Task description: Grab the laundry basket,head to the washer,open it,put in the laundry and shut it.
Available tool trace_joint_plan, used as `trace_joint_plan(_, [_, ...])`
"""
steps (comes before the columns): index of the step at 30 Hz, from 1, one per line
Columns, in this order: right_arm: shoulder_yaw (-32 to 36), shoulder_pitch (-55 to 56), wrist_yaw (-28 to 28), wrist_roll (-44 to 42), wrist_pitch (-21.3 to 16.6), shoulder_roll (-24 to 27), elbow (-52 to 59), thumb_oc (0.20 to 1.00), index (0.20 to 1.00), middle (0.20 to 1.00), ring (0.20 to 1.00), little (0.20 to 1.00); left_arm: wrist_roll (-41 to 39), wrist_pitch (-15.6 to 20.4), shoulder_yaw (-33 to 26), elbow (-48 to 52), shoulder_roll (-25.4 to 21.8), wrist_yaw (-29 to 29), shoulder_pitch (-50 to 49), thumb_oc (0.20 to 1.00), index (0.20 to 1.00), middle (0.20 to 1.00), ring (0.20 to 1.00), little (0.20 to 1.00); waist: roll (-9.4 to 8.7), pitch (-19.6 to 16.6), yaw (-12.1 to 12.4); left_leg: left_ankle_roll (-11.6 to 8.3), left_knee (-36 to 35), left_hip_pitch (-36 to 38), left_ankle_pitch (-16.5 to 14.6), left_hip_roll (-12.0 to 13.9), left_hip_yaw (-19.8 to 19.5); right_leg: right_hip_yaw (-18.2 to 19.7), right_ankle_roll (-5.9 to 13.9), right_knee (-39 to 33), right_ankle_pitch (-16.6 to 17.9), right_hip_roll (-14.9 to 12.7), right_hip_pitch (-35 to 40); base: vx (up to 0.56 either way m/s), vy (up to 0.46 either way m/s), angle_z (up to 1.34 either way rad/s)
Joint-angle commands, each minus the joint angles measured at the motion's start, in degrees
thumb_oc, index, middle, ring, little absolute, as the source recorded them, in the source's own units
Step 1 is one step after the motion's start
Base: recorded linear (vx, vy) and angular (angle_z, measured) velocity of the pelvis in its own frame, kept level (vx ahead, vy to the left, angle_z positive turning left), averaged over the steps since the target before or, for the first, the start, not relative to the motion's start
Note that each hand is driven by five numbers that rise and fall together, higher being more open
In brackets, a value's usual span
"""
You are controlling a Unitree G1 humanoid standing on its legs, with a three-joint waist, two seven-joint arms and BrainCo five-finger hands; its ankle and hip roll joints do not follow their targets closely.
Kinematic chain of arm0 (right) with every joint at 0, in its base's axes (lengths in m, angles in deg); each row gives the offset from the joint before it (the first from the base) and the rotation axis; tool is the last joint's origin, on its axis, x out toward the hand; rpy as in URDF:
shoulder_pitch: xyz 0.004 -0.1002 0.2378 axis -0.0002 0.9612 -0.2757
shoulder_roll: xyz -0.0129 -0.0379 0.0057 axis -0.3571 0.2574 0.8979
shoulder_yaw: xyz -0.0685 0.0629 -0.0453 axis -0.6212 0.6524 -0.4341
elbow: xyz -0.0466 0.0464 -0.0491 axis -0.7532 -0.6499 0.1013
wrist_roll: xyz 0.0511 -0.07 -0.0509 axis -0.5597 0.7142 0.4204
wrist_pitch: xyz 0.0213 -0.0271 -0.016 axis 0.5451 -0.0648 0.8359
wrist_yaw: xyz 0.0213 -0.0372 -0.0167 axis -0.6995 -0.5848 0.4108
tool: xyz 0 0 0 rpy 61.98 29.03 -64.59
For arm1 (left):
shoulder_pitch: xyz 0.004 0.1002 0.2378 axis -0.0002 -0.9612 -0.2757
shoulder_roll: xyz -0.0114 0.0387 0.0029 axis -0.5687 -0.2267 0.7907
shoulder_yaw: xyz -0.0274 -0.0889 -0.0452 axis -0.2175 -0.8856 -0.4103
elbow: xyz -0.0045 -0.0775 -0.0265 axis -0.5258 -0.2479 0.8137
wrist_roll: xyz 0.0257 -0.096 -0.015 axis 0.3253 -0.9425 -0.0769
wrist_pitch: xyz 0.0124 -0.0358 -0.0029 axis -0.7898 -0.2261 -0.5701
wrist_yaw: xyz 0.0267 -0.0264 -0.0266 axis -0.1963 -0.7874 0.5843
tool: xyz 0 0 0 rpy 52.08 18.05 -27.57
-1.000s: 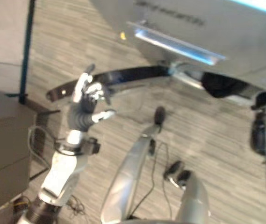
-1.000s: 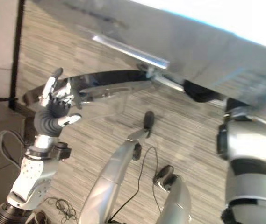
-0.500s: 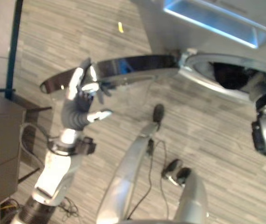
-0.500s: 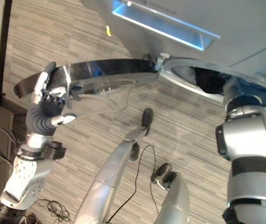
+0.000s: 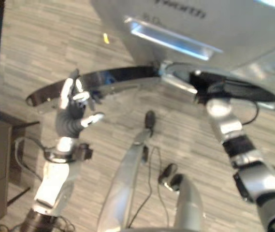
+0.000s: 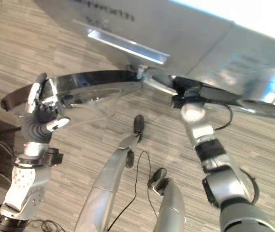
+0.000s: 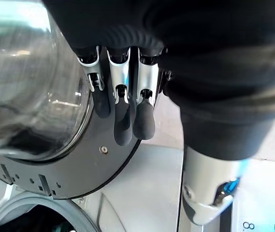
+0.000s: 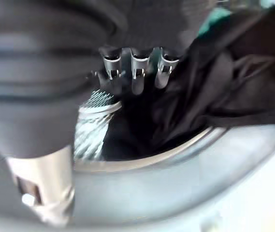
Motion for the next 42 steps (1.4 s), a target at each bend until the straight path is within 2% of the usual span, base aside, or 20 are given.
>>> trace_joint_plan(1, [-1.49,-0.50,0.12,9.87,-1.25,-1.68,4.66,1.000,1.000,1.000,1.000,1.000,0.54,-1.92,2.51,-4.28,2.36,1.01,3.37,1.000,1.000,1.000,1.000,1.000,2.95,3.19,1.63,-3.64,-1.24,3.40,-4.90,1.70,-1.31,-1.39,-3.99,-0.78,6.34,1.41,-1.40,-0.06,0.006,-0.03])
trace_joint_plan(3, [-2.93,5.48,1.39,12.18,-0.73,-4.55,7.56,1.000,1.000,1.000,1.000,1.000,0.79,-1.80,1.93,-4.06,2.30,1.64,3.05,1.000,1.000,1.000,1.000,1.000,2.22,2.74,0.82,-4.39,-4.60,5.83,-3.00,1.85,-1.13,-1.24,-3.75,-4.26,7.36,2.65,1.15,-0.05,-0.008,0.01])
trace_joint_plan(10, [-6.25,16.03,5.06,12.95,0.88,-7.22,8.05,1.000,1.000,1.000,1.000,1.000,1.76,-1.78,0.40,-4.13,2.82,3.05,2.38,1.000,1.000,1.000,1.000,1.000,0.68,0.83,-0.80,-6.50,-11.12,10.99,0.80,1.90,-0.66,-0.89,-3.26,-13.17,9.72,4.70,7.83,-0.04,-0.034,-0.04])
trace_joint_plan(20, [-7.77,28.55,10.08,13.40,2.54,-5.82,4.66,1.000,1.000,1.000,1.000,1.000,1.84,-2.10,-1.84,-4.29,1.99,2.79,0.46,1.000,1.000,1.000,1.000,1.000,-1.48,-1.91,-3.40,-8.03,-16.66,18.33,3.92,2.47,0.16,-0.03,-2.15,-24.10,13.45,6.95,17.58,-0.02,-0.027,-0.03])
trace_joint_plan(22, [-7.37,32.35,11.34,13.72,2.85,-5.21,1.83,1.000,1.000,1.000,1.000,1.000,2.07,-2.24,-2.38,-4.68,1.26,2.14,-0.19,1.000,1.000,1.000,1.000,1.000,-2.21,-2.68,-4.32,-8.20,-17.38,20.65,4.29,2.79,0.43,0.66,-1.73,-26.33,14.39,7.41,20.57,-0.03,-0.017,-0.26])
trace_joint_plan(30, [-7.25,39.39,14.06,17.02,3.81,-4.74,-10.50,1.000,1.000,1.000,1.000,1.000,2.15,-2.91,-2.99,-8.21,-0.83,-1.09,-2.42,1.000,1.000,1.000,1.000,1.000,-2.82,-4.72,-5.50,-8.45,-18.81,29.14,4.30,3.31,0.38,1.93,-1.18,-30.79,15.83,7.93,28.70,0.01,-0.009,-0.10])
trace_joint_plan(36, [-6.80,42.02,15.43,17.97,5.18,-7.48,-22.42,1.000,1.000,1.000,1.000,1.000,3.48,-4.40,-3.01,-11.97,-0.81,-2.93,-4.00,1.000,1.000,1.000,1.000,1.000,-2.56,-6.56,-5.71,-8.45,-21.52,36.81,4.66,3.35,-0.55,2.55,-0.67,-33.85,16.78,8.06,35.29,0.03,0.000,-0.03])
trace_joint_plan(37, [-6.35,42.26,15.66,17.64,5.87,-8.82,-26.75,1.000,1.000,1.000,1.000,1.000,4.07,-5.01,-3.02,-13.28,-0.36,-3.16,-4.09,1.000,1.000,1.000,1.000,1.000,-2.39,-7.12,-5.60,-8.55,-22.09,38.73,4.97,3.44,-1.25,2.56,-0.80,-34.05,16.64,8.28,36.92,0.00,0.000,0.00])
trace_joint_plan(42, [-5.87,42.65,15.79,18.03,6.91,-10.95,-32.99,1.000,1.000,1.000,1.000,1.000,5.43,-6.49,-2.65,-16.14,1.08,-3.86,-5.07,1.000,1.000,1.000,1.000,1.000,-1.97,-8.54,-5.34,-9.06,-23.24,43.77,5.66,4.15,-2.22,2.95,-1.41,-34.06,15.83,9.29,41.39,-0.03,-0.031,0.03])
